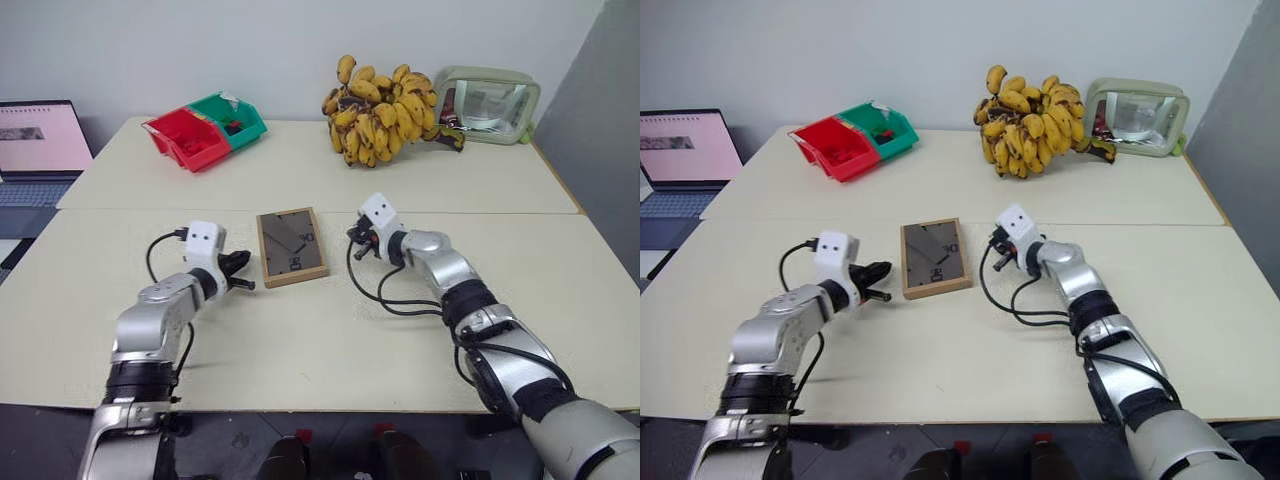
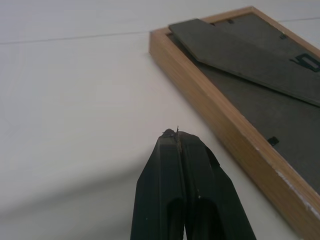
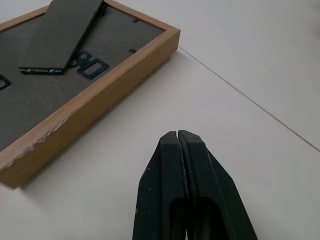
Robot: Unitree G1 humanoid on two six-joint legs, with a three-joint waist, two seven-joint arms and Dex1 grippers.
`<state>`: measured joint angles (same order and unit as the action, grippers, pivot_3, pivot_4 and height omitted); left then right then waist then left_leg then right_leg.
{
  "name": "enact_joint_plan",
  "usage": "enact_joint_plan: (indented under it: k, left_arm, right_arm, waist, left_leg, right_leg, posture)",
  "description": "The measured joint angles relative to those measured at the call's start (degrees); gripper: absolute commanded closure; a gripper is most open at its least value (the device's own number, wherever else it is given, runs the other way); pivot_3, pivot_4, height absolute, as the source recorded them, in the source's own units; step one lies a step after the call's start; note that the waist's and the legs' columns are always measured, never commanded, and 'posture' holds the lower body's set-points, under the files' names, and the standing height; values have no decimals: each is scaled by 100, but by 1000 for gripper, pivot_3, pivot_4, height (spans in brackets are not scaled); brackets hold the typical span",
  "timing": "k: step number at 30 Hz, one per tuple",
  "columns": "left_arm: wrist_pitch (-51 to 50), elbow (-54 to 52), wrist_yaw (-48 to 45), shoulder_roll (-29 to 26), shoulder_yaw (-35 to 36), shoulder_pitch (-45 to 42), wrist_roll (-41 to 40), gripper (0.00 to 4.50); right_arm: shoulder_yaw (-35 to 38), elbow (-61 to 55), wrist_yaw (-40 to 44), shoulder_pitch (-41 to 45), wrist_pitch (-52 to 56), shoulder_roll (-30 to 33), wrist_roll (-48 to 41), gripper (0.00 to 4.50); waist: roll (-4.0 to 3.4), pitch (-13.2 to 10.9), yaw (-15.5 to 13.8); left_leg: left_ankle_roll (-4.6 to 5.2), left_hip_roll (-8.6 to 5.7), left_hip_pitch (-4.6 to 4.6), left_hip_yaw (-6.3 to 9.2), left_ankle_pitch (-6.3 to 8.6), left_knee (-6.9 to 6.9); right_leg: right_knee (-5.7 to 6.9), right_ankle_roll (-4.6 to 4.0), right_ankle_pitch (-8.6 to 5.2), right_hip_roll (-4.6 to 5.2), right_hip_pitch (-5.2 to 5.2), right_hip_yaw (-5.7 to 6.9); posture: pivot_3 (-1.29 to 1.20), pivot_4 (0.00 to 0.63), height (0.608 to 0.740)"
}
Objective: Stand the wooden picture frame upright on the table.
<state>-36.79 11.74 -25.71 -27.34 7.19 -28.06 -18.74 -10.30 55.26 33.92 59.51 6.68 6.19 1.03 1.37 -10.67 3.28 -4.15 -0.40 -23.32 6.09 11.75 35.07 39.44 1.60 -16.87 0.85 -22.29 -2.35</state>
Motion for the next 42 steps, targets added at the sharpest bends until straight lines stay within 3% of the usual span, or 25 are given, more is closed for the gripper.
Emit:
enact_joint_plan:
  k: [6,17,27,32,42]
  left_arm:
    - [268,469,-341,-18,-326,-207,311,4500]
    - [368,681,-769,-46,-511,-366,671,4500]
    - [-53,-539,-1769,-507,-1171,124,868,4500]
    - [-425,-1184,-2125,-453,-1631,195,882,4500]
    - [-537,-1574,-2599,-499,-2109,216,869,4500]
  right_arm:
    - [-6,597,-123,194,-174,-505,132,4467]
    - [-5,234,98,-16,41,-436,266,4467]
    - [-209,-3130,1012,-1923,1824,297,146,4467]
    - [-473,-4580,1409,-2529,2671,515,-72,4467]
    - [-771,-5903,1881,-2840,3332,1597,-394,4467]
  waist:
    - [0,0,8]
    - [-1,1,4]
    - [-12,14,-21]
    - [-16,16,-34]
    - [-15,17,-76]
  left_leg:
    - [-1,0,10,-1,-1,0]
    - [-1,-1,32,-7,-1,0]
    - [1,-4,34,-5,0,0]
    - [1,-5,34,-3,0,1]
    - [2,-6,40,6,1,2]
  right_leg:
    - [13,0,0,-2,1,-2]
    - [38,1,-1,-12,10,-11]
    - [35,6,-5,-10,19,-12]
    - [35,9,-7,-12,22,-11]
    - [9,10,-8,-12,43,-1]
  posture:
    - [0,150,740]
    - [0,150,740]
    - [0,150,740]
    - [0,150,740]
    - [0,150,740]
